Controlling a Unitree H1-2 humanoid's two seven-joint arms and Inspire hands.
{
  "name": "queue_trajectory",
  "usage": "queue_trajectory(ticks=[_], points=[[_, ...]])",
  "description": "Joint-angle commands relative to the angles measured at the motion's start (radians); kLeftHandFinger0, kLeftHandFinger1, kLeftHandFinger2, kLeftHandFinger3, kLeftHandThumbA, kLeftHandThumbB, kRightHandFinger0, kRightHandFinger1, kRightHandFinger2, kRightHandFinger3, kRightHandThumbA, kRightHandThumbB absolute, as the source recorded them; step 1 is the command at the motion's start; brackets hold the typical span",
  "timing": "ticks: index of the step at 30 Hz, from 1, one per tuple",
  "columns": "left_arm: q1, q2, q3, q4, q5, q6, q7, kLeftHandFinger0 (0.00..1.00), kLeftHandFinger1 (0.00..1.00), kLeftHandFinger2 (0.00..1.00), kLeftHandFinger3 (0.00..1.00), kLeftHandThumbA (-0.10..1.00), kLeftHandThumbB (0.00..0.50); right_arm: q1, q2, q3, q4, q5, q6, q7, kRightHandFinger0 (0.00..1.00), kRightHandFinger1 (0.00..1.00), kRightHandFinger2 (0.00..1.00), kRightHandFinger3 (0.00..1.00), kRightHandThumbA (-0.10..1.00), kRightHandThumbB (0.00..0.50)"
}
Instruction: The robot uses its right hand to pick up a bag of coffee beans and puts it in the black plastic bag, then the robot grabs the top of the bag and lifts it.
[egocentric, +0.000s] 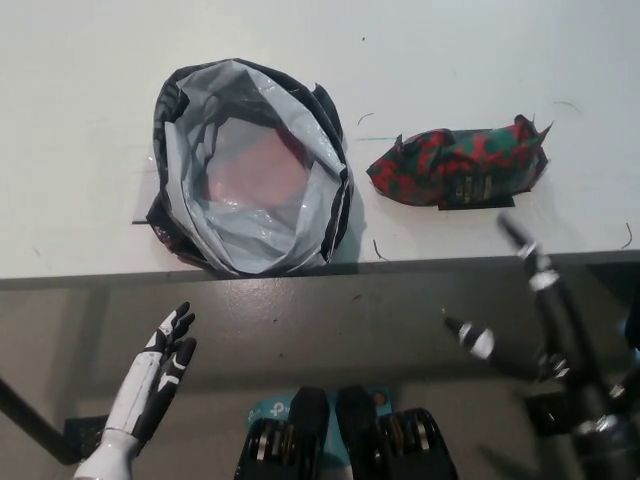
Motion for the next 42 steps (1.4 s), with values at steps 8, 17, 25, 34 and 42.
queue_trajectory(ticks=[8,17,25,34,42], points=[[-0.039,-0.006,-0.004,-0.006,-0.006,-0.054,-0.007,1.00,1.00,1.00,1.00,1.00,0.208,-0.348,-0.211,-0.090,-0.015,-0.021,0.182,0.087,1.00,1.00,1.00,1.00,1.00,0.333],[-0.041,0.000,-0.011,-0.007,0.000,-0.049,-0.015,1.00,1.00,1.00,1.00,1.00,0.229,-0.573,-0.378,0.029,0.065,-0.040,0.351,0.313,1.00,1.00,1.00,1.00,0.95,0.382],[-0.043,-0.004,-0.008,0.002,-0.007,-0.064,-0.012,1.00,1.00,1.00,1.00,1.00,0.205,-0.784,-0.475,0.260,0.218,-0.130,0.482,0.582,1.00,1.00,1.00,1.00,1.00,0.500],[-0.041,-0.003,-0.006,0.001,-0.010,-0.056,-0.014,1.00,1.00,1.00,1.00,1.00,0.202,-0.895,-0.463,0.426,0.344,-0.174,0.552,0.737,1.00,1.00,1.00,1.00,1.00,0.500],[-0.038,-0.005,-0.008,-0.002,-0.006,-0.056,-0.012,1.00,1.00,1.00,1.00,1.00,0.202,-0.963,-0.421,0.505,0.476,-0.214,0.491,0.726,1.00,1.00,1.00,1.00,1.00,0.500]])
